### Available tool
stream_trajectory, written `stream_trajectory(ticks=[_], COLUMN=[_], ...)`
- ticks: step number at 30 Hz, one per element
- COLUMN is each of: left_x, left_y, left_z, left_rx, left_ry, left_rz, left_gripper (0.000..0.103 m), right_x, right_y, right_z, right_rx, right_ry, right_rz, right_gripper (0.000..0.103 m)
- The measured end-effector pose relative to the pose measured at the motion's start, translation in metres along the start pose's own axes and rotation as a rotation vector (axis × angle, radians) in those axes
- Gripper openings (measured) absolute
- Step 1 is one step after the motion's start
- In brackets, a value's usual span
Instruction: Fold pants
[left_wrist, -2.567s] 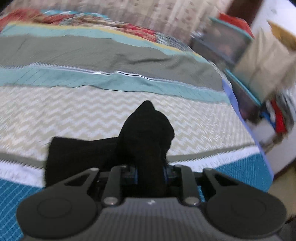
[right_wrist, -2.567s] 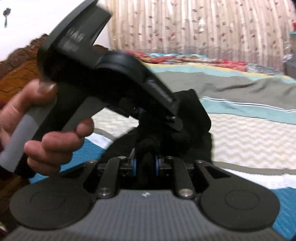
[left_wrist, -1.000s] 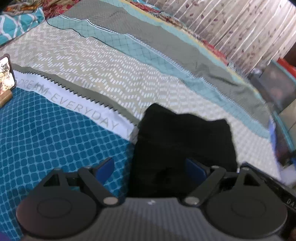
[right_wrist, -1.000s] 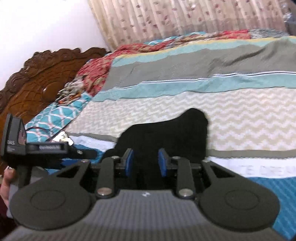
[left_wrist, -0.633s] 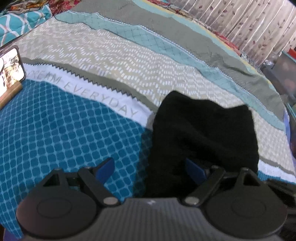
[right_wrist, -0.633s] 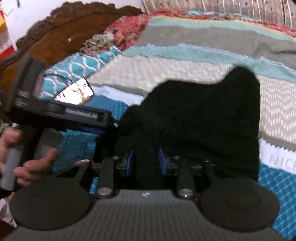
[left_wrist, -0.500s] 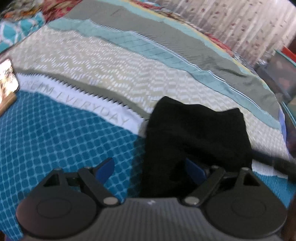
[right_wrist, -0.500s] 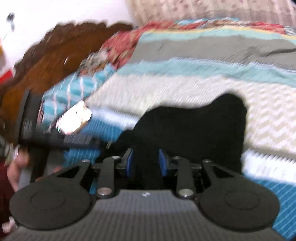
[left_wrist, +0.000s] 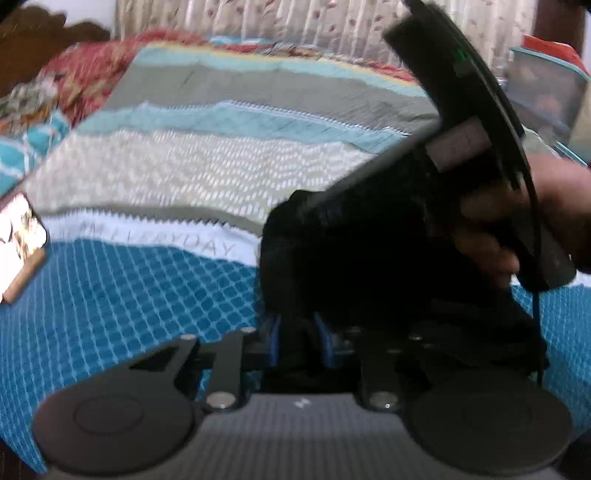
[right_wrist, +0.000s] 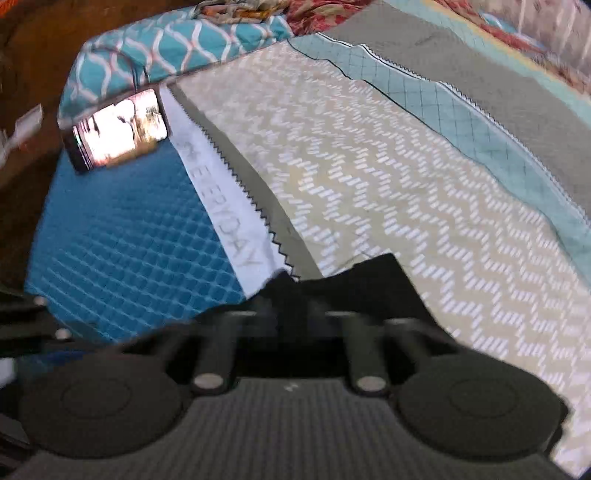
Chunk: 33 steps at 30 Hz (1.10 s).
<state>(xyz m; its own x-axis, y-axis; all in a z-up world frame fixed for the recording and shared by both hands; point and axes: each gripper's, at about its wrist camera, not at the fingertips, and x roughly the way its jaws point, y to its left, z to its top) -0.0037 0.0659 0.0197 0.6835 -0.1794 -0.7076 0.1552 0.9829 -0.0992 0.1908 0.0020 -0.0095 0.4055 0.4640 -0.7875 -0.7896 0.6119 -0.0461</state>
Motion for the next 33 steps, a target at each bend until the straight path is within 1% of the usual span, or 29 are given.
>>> stream_trajectory(ticks=[2,4,5,6,8,10,11,12,13,14,16,17,18,19,20,21,23,24,25,26,27,28,29,30,31,32,33], left_x=[-0.005,-0.004,-0.002,0.002,0.016,0.025,0.028,0.032,0.033,0.031,0.02,0.012,0.004,-0.004,-0.01,-0.014,-0.019,-0.019,-0.018,-0.014,-0.01,-0.006,-0.001,0.004,0.01,0.017,0.025], left_y=[0.0,0.0,0.003,0.007,0.014,0.018,0.019,0.02,0.022,0.023,0.033,0.039,0.047,0.054,0.062,0.07,0.086,0.093,0.101,0.106,0.106,0.103,0.098,0.091,0.082,0.073,0.068], left_z=[0.003,0.01,0.012,0.014,0.008,-0.004,-0.008,-0.011,-0.014,-0.014,-0.007,-0.003,0.001,0.004,0.007,0.011,0.018,0.02,0.024,0.028,0.033,0.037,0.042,0.045,0.048,0.05,0.049], left_rx=[0.003,0.007,0.0,-0.016,-0.031,-0.039,-0.04,-0.045,-0.053,-0.056,-0.1,-0.129,-0.163,-0.195,-0.229,-0.265,-0.344,-0.38,-0.422,-0.444,-0.445,-0.425,-0.387,-0.351,-0.31,-0.281,-0.256], left_ry=[-0.04,-0.069,-0.069,-0.057,-0.005,0.036,0.06,0.101,0.112,0.107,0.091,0.069,0.039,0.009,-0.017,-0.036,-0.072,-0.084,-0.087,-0.078,-0.064,-0.058,-0.054,-0.047,-0.032,-0.018,0.0], left_rz=[-0.002,0.011,0.014,0.012,0.033,0.041,0.046,0.047,0.038,0.03,-0.023,-0.054,-0.084,-0.104,-0.121,-0.132,-0.135,-0.136,-0.134,-0.129,-0.12,-0.112,-0.101,-0.091,-0.083,-0.085,-0.084], left_gripper=[0.013,0.012,0.012,0.012,0.009,0.008,0.003,0.003,0.003,0.003,0.005,0.007,0.009,0.018,0.03,0.034,0.035,0.035,0.035,0.034,0.034,0.034,0.039,0.044,0.057,0.064,0.064], right_x=[-0.018,-0.039,-0.045,-0.046,-0.036,-0.01,0.002,0.01,0.015,0.015,0.001,-0.012,-0.028,-0.043,-0.059,-0.072,-0.087,-0.088,-0.086,-0.076,-0.059,-0.047,-0.043,-0.046,-0.053,-0.061,-0.07], right_y=[-0.006,-0.021,-0.026,-0.029,-0.04,-0.051,-0.059,-0.064,-0.068,-0.068,-0.068,-0.068,-0.069,-0.068,-0.066,-0.064,-0.057,-0.054,-0.045,-0.032,-0.015,0.004,0.029,0.046,0.054,0.052,0.044], right_z=[0.003,0.01,0.012,0.013,0.01,0.0,-0.006,-0.011,-0.015,-0.015,-0.014,-0.014,-0.015,-0.019,-0.024,-0.029,-0.041,-0.045,-0.05,-0.055,-0.061,-0.066,-0.071,-0.073,-0.076,-0.077,-0.079], right_rx=[0.048,0.152,0.175,0.187,0.238,0.283,0.326,0.373,0.409,0.413,0.421,0.427,0.435,0.444,0.453,0.464,0.478,0.474,0.47,0.466,0.448,0.4,0.295,0.222,0.196,0.233,0.294], right_ry=[-0.073,-0.16,-0.197,-0.221,-0.213,-0.156,-0.126,-0.105,-0.094,-0.098,-0.136,-0.169,-0.222,-0.267,-0.305,-0.325,-0.344,-0.341,-0.322,-0.269,-0.181,-0.124,-0.114,-0.131,-0.169,-0.2,-0.235], right_rz=[-0.023,-0.032,-0.046,-0.08,-0.105,-0.166,-0.17,-0.157,-0.135,-0.132,-0.119,-0.118,-0.109,-0.098,-0.083,-0.071,-0.017,0.02,0.062,0.121,0.202,0.237,0.231,0.221,0.207,0.233,0.259], right_gripper=[0.01,0.01,0.01,0.01,0.01,0.01,0.01,0.011,0.012,0.015,0.024,0.032,0.032,0.032,0.032,0.032,0.032,0.032,0.032,0.031,0.032,0.032,0.032,0.032,0.032,0.032,0.032])
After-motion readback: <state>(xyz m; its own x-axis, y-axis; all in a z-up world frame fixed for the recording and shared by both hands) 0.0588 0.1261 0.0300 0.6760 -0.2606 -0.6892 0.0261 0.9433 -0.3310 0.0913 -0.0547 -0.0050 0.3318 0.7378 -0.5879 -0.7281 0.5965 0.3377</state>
